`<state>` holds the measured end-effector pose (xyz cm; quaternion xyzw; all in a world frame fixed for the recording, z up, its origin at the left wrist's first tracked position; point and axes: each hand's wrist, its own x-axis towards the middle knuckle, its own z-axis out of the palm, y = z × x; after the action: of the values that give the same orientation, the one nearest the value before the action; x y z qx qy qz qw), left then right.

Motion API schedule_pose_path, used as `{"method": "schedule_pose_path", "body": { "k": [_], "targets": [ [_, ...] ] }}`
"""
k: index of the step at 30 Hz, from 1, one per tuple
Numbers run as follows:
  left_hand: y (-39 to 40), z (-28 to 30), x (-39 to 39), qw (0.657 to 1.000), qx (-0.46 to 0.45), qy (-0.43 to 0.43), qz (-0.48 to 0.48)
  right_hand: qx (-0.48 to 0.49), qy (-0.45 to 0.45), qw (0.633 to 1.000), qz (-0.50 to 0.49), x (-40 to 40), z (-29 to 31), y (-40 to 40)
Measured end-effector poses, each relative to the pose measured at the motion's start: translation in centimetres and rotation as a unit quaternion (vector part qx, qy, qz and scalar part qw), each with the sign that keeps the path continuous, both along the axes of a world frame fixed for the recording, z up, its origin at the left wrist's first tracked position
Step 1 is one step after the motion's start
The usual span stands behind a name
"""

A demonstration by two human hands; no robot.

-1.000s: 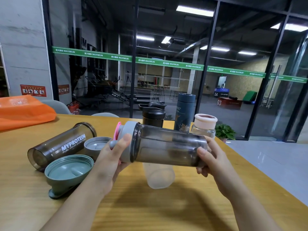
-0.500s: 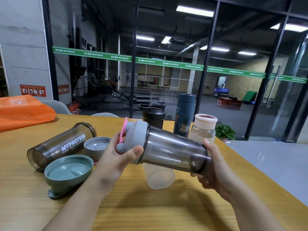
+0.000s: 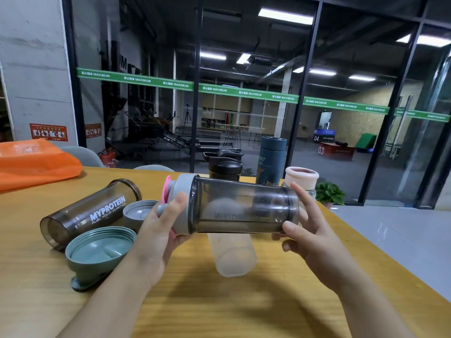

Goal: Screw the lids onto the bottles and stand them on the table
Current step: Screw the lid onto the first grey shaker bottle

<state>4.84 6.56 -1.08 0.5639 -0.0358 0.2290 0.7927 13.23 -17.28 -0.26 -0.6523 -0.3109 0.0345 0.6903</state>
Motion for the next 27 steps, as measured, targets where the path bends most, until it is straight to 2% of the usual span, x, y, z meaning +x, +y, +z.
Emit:
{"method": "schedule_pose_path", "body": {
  "k": [3, 10, 18, 27],
  "targets": [
    [-0.06, 0.13, -0.15, 1.000, -0.005, 0.011, 0.005, -0.001, -0.019, 1.000, 0.001, 0.08, -0.05, -0.06],
    [-0.31, 0.21, -0.26, 1.000, -0.004, 0.030, 0.005, -0.038, -0.060, 0.995, -0.066, -0.19, -0.11, 0.02],
    [-0.16, -0.14, -0.08, 0.999, 0.045, 0.008, 0.002, -0.076, -0.005, 0.994, -0.081, 0.44, -0.60, 0.36],
    [-0.28, -0.05, -0.20, 0.999, 0.034, -0.014, -0.034, -0.124, 0.074, 0.987, -0.065, 0.54, -0.60, 0.15]
  ]
}}
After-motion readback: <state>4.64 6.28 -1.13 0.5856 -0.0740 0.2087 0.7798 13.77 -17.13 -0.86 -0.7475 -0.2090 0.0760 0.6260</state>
